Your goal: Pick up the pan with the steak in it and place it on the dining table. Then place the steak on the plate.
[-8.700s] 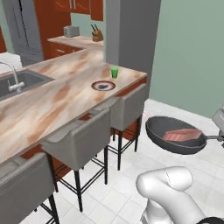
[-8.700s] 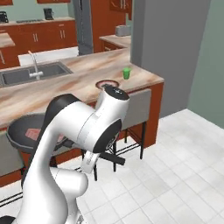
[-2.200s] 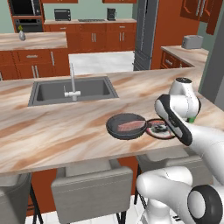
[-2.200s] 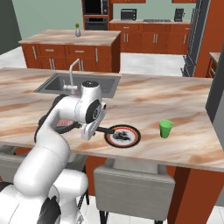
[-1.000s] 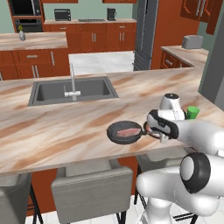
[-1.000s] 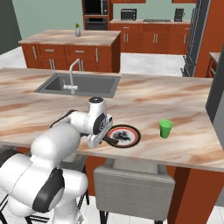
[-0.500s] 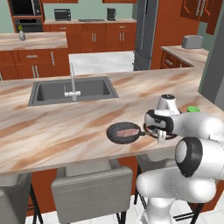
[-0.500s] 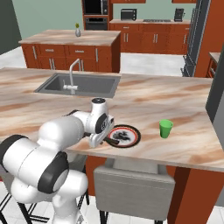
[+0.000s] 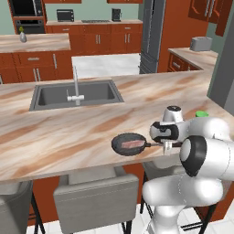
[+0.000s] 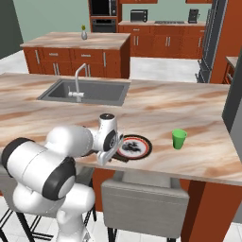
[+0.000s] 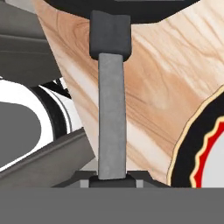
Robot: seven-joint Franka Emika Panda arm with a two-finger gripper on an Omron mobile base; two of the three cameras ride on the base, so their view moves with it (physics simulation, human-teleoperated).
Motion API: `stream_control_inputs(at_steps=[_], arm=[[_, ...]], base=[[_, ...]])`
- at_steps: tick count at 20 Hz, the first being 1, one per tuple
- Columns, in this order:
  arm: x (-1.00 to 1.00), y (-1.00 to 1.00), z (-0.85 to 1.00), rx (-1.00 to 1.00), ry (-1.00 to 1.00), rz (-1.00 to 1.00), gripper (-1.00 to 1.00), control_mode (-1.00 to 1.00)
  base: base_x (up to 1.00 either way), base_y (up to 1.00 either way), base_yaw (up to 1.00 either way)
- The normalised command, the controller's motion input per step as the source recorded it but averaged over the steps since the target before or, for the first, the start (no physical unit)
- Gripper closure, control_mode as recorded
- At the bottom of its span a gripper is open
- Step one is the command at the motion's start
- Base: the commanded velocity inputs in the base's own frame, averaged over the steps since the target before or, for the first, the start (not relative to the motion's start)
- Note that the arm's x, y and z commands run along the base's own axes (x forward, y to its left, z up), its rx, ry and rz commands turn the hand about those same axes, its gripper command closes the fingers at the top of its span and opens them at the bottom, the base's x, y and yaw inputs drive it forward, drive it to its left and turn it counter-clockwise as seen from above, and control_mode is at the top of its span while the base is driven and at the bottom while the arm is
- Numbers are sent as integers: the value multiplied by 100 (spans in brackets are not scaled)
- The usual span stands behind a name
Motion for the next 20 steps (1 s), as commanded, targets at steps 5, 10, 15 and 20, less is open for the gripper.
stream_control_inputs(at_steps=[5, 10, 15, 20], arm=[[15, 0, -21, 0, 0, -3, 100, -100], [25, 0, -17, 0, 0, -5, 100, -100], [21, 0, -16, -1, 0, -5, 100, -100], [8, 0, -18, -2, -1, -3, 100, -100]], base=[[0, 0, 0], [0, 0, 0], [0, 0, 0], [0, 0, 0]])
